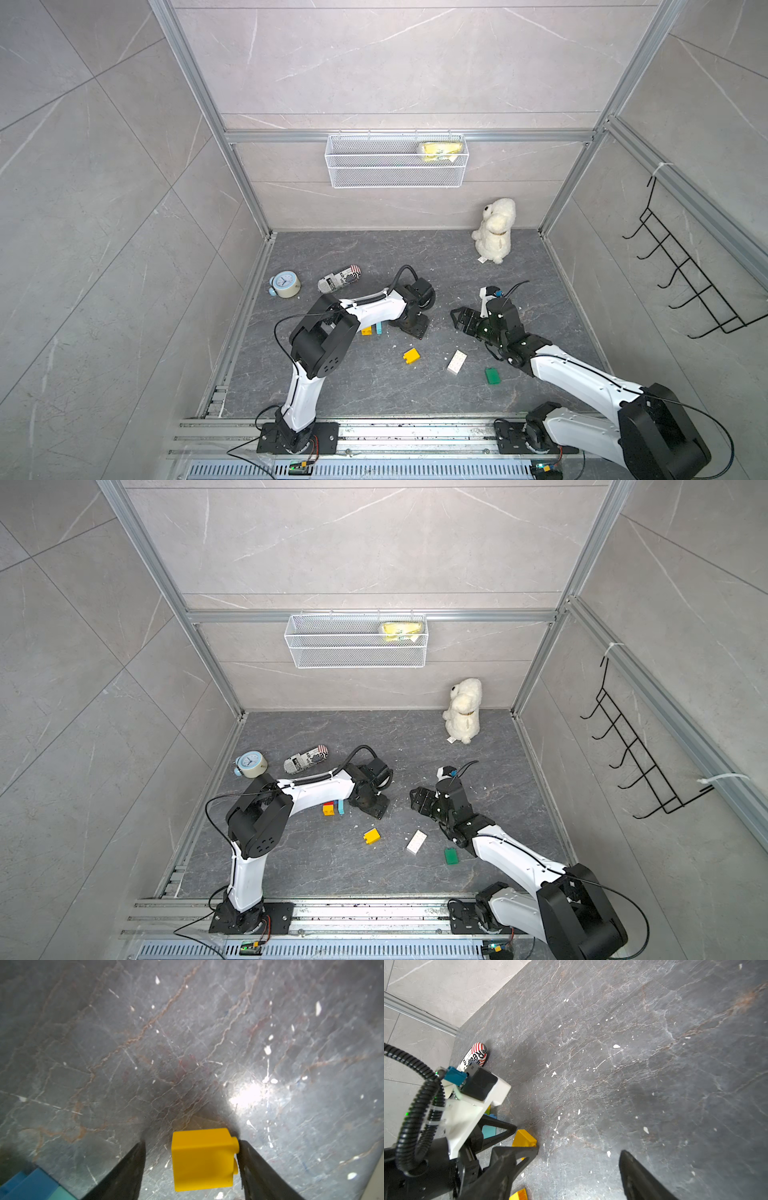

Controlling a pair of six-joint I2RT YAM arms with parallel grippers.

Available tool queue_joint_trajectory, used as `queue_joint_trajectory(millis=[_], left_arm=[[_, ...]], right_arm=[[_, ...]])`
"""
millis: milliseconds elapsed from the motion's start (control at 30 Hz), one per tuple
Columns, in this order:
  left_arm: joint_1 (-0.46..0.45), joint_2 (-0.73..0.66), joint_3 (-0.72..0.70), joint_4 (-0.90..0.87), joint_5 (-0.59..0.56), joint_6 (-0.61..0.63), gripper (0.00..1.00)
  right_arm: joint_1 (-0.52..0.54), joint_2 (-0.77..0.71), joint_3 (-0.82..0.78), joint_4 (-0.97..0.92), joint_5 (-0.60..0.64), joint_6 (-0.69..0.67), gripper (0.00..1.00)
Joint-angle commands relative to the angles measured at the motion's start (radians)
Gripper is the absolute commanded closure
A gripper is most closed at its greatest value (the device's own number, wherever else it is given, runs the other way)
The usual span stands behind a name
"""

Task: Assemble the letter h with lego
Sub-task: Adjust the lego brick at the center of the board.

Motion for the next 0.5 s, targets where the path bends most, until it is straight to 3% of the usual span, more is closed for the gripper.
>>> queue_joint_trajectory(millis=[0, 467], left_arm=[[-0.005, 0.023, 0.029, -0.040, 0.059, 0.007, 0.37], [-0.003, 0.014, 0.034, -0.028, 0.136, -0.194, 0.51]], right_arm=[[-0.006, 0.019, 0.013, -0.019, -0.014, 0.011, 0.20], [-0.010, 0.078, 0.013, 0.034, -0.101, 0.016, 0.21]])
